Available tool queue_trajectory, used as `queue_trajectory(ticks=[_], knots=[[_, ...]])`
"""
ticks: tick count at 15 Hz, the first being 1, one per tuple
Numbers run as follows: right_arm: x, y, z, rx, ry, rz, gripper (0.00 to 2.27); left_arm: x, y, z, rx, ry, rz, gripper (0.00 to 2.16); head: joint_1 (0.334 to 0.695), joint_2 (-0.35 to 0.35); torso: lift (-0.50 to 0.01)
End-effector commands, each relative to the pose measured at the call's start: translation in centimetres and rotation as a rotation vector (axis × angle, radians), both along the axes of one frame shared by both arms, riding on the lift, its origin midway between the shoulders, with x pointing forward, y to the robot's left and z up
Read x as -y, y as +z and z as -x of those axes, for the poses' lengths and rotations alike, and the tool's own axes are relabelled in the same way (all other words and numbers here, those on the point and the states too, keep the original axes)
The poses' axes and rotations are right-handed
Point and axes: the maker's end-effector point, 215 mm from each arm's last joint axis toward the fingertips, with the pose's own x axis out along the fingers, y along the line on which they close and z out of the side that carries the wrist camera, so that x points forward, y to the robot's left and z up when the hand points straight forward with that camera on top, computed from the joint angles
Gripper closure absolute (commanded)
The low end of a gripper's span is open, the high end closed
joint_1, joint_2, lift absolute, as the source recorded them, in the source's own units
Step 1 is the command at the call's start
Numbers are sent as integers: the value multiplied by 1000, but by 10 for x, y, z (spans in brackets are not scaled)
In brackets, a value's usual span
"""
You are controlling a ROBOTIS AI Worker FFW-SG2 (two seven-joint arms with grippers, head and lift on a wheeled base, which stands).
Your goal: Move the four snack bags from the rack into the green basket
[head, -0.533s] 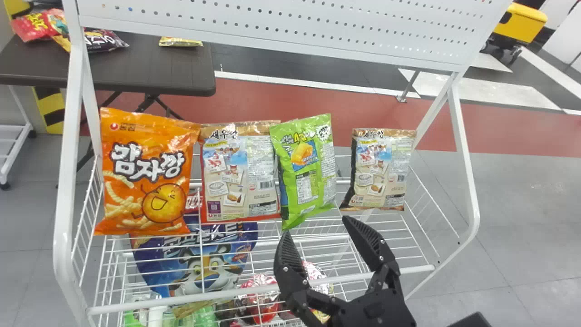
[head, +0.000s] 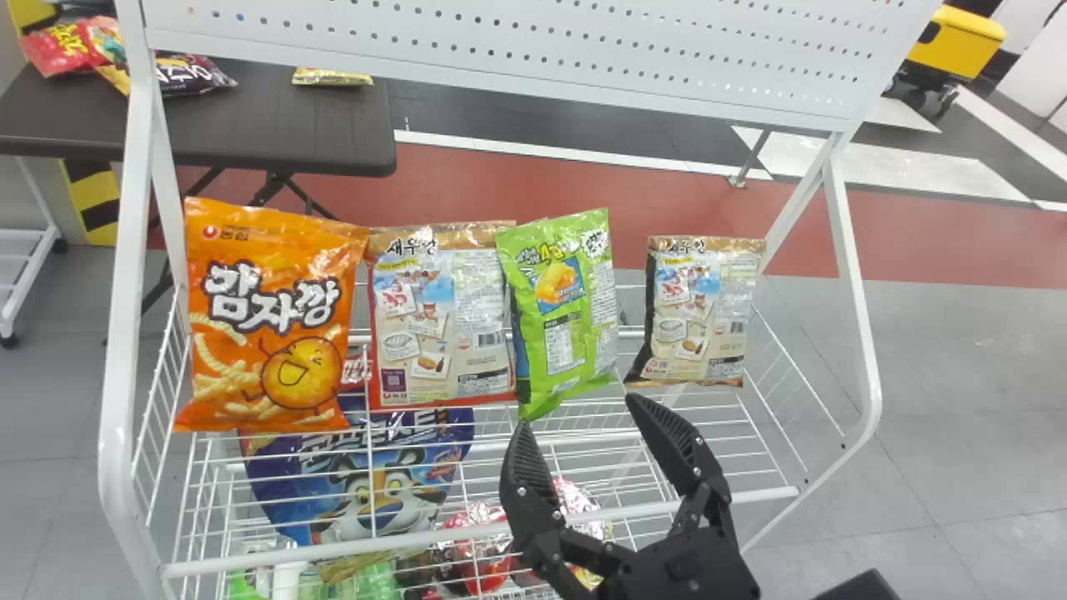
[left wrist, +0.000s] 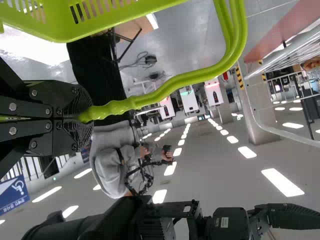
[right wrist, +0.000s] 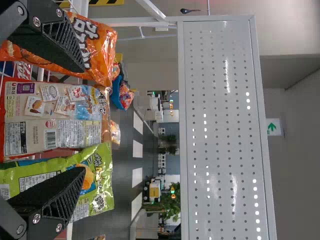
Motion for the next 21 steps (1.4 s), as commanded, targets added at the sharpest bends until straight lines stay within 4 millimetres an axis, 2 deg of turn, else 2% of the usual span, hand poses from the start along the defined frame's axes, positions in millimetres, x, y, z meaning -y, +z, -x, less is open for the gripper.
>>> queue_trajectory(ticks=[1, 3, 5, 8, 10, 12, 14, 15, 17, 19, 21], knots=[[0, -1, -1, -1, 1, -1, 124, 0, 0, 2, -6, -2, -5, 1507, 695, -350, 0], [-1, -5, -4, -6, 4, -2, 124, 0, -1, 3, -14, -4, -8, 1507, 695, -350, 0], [-13, -14, -20, -11, 23, -6, 124, 2, -1, 4, -14, -10, -10, 1507, 695, -350, 0], [-63, -37, -61, -34, 99, 22, 124, 6, -4, 12, -32, -36, -26, 1507, 695, -350, 0], [-96, -71, -100, -131, 151, 51, 127, 9, -3, 14, -32, -45, -23, 1507, 695, -350, 0], [-127, -84, -130, -167, 180, 55, 127, 13, -3, 17, -27, -59, -26, 1507, 695, -255, 0], [-148, -99, -150, -183, 208, 82, 144, 13, -3, 17, -27, -61, -26, 1507, 695, -196, 0], [-153, -109, -157, -197, 227, 98, 144, 12, -3, 17, -27, -62, -27, 1507, 695, -150, 0], [-162, -120, -176, -215, 252, 127, 144, 12, -4, 17, -27, -61, -28, 1507, 695, -117, 0], [-168, -123, -195, -221, 261, 140, 151, 14, -2, 14, -16, -67, -27, 1507, 695, -96, 0], [-166, -117, -206, -213, 264, 141, 265, 17, -1, 8, -9, -85, -32, 1507, 695, -76, 0]])
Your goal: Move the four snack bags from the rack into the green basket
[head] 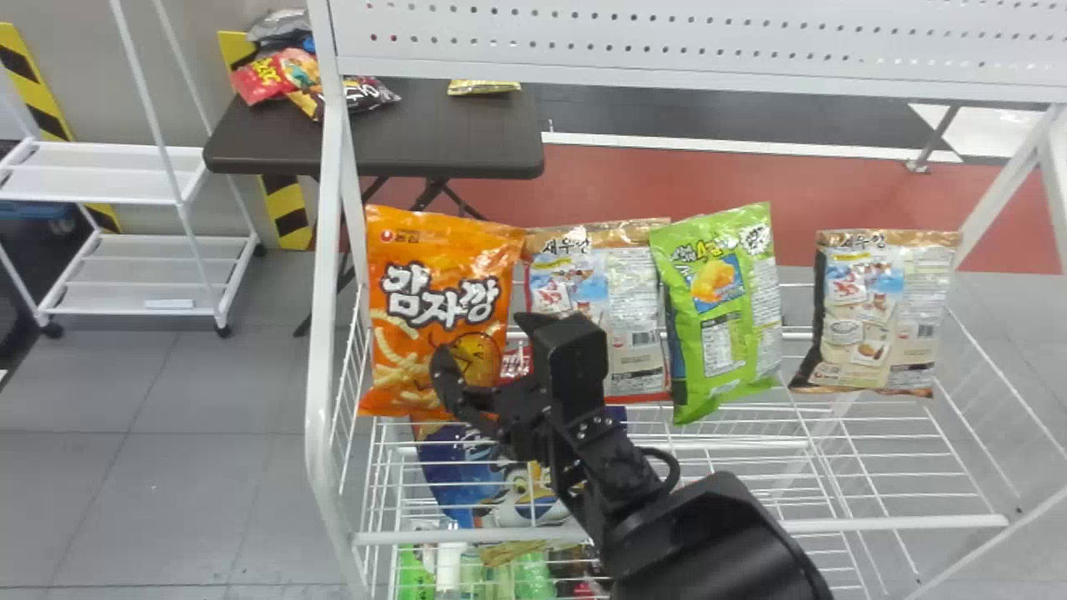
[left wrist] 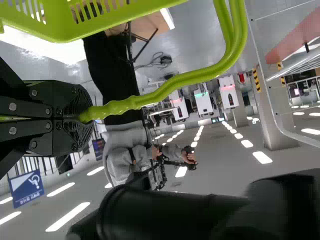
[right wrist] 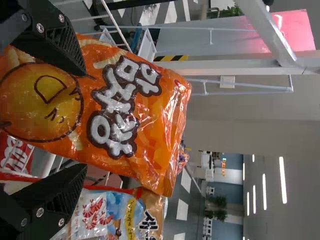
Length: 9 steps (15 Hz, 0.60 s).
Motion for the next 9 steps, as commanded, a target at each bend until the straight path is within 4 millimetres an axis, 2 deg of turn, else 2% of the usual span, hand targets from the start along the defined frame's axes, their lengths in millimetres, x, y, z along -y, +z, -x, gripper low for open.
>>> queue_trajectory(ticks=[1, 2, 3, 4, 5, 6, 7, 9], knots=[[-6, 2, -11, -11, 30, -9, 549, 1, 0, -3, 4, -11, -4, 1507, 695, -77, 0], [-11, 0, -8, -24, 57, -11, 967, 2, 1, -3, 3, -11, -1, 1507, 695, -76, 0], [-14, -5, -5, -37, 65, -8, 1690, 0, 0, -4, 3, -8, -2, 1507, 695, -72, 0], [-15, -15, -2, -75, 76, -1, 1909, -2, 0, -6, 7, -5, -3, 1507, 695, -59, 0], [-17, -24, 1, -117, 103, -1, 1929, -2, 2, -7, 9, -2, 2, 1507, 695, -53, 0], [-16, -21, -1, -113, 106, -3, 2040, -3, 2, -8, 9, 2, 1, 1507, 695, -46, 0], [-16, -19, -1, -113, 113, -16, 2061, -3, 2, -8, 9, 2, 0, 1507, 695, -42, 0], [-16, -13, 8, -105, 123, -46, 2128, -3, 2, -9, 8, 4, 0, 1507, 695, -41, 0]])
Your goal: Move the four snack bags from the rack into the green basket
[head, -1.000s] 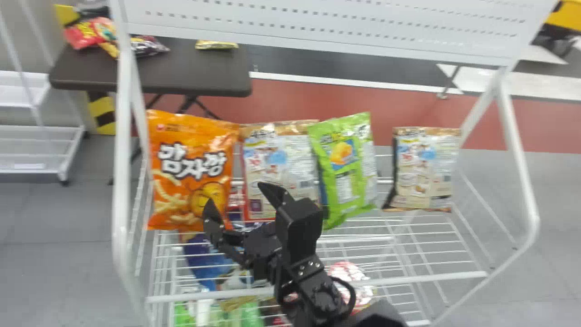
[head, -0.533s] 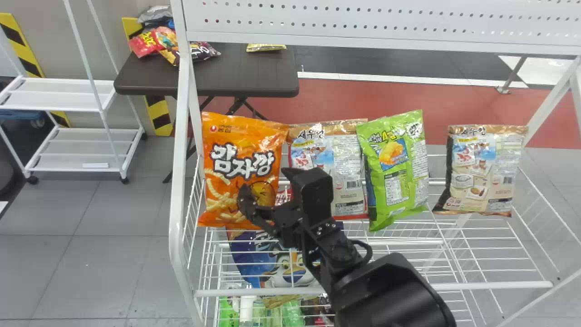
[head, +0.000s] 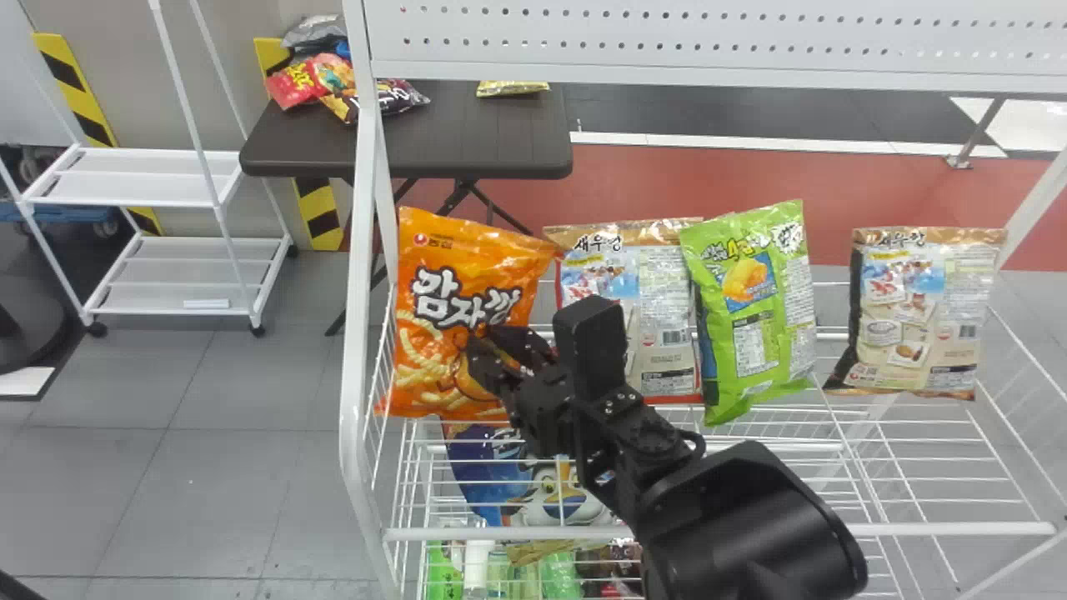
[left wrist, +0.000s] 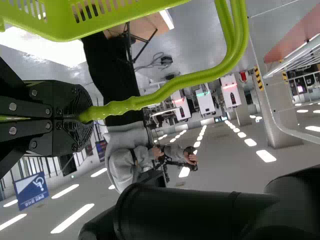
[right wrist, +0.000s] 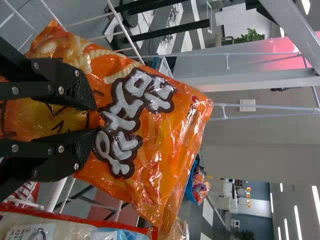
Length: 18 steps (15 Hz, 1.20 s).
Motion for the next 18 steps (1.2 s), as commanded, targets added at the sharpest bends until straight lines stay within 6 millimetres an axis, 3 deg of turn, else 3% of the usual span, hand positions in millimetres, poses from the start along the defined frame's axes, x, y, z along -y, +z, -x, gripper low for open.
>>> queue_trajectory(ticks=[1, 4, 7, 10, 12, 15, 16, 18], knots=[[-2, 16, 10, 29, 9, -38, 2132, 0, 1, -3, 3, 2, 0, 1507, 695, -41, 0], [-4, 51, 31, 93, 13, -95, 2162, -1, 2, -5, -2, 8, 2, 1507, 695, -39, 0], [18, 71, 75, 110, 25, -75, 2162, -4, 4, -13, 8, 17, 2, 1507, 695, -35, 0], [73, 85, 125, 133, -19, -32, 2162, -12, 8, -25, 22, 46, 5, 1507, 695, -84, 0], [121, 91, 152, 131, -55, 5, 2162, -20, 7, -28, 17, 78, 5, 1507, 695, -164, 0], [185, 84, 194, 49, -75, 53, 2162, -23, 4, -28, 28, 116, 5, 1507, 695, -260, 0], [201, 82, 211, 24, -76, 65, 2162, -21, 5, -27, 32, 112, 10, 1507, 695, -333, 0], [228, 59, 248, -97, -71, 104, 2162, -18, 5, -26, 33, 107, 7, 1507, 695, -350, 0]])
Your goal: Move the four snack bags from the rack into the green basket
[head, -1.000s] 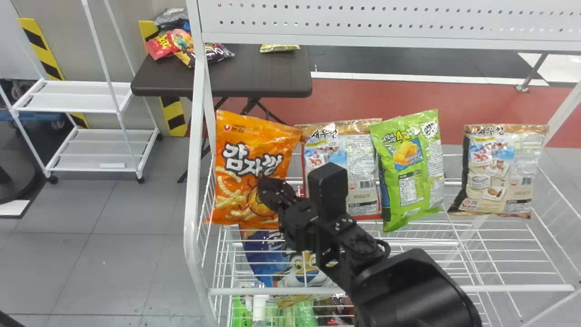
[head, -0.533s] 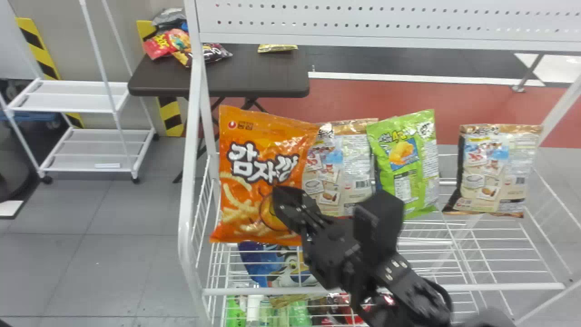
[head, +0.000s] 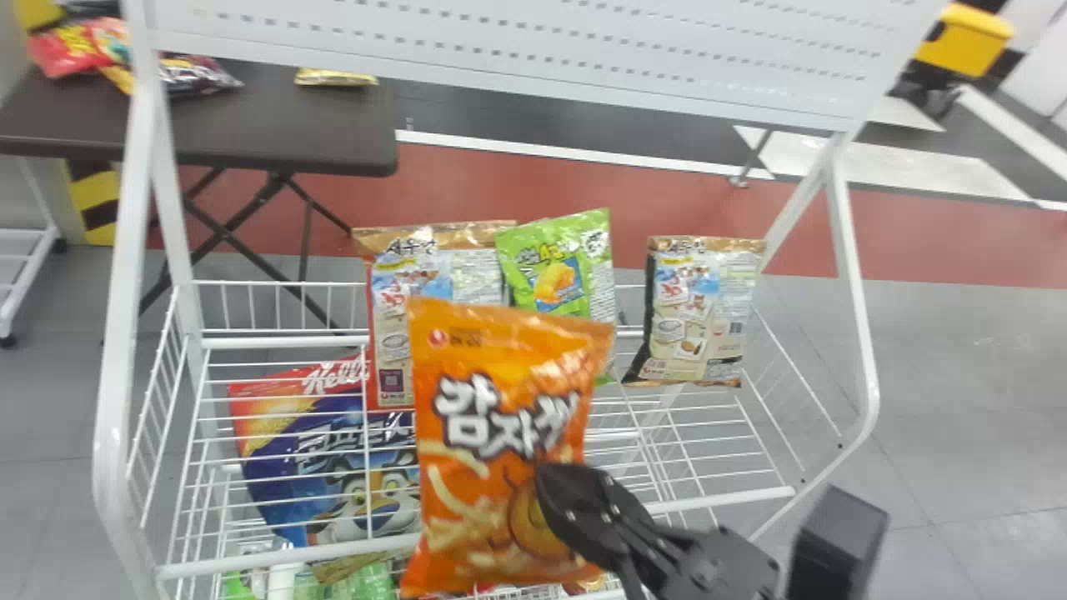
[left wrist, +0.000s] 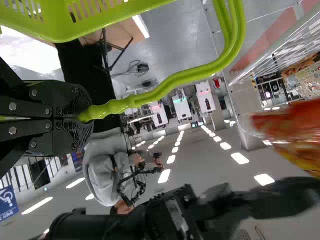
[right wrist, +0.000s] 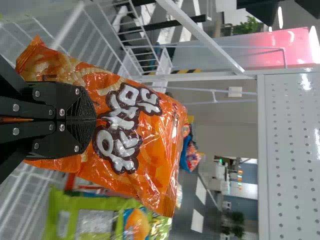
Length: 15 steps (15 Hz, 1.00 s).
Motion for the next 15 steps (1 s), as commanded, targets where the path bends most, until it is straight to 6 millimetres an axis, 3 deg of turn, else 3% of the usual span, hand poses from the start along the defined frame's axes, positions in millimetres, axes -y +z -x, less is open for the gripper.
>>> queue_trajectory(ticks=[1, 3, 7, 10, 15], knots=[[35, -36, 37, -164, -32, 48, 2162, 1, 0, 1, -1, -3, 1, 1507, 695, -350, 0], [48, -73, 67, -331, -26, 30, 2159, 1, 0, 0, -1, -2, -1, 1507, 695, -350, 0], [46, -132, 117, -568, -17, 0, 2162, 4, 0, 6, 1, -7, 7, 1507, 695, -350, 0], [19, -165, 135, -653, 17, -54, 2162, 8, 2, 9, 8, -15, 12, 1507, 695, -350, 0], [-52, -214, 157, -753, 130, -104, 2162, 14, 0, 16, 13, -31, -4, 1507, 695, -350, 0]])
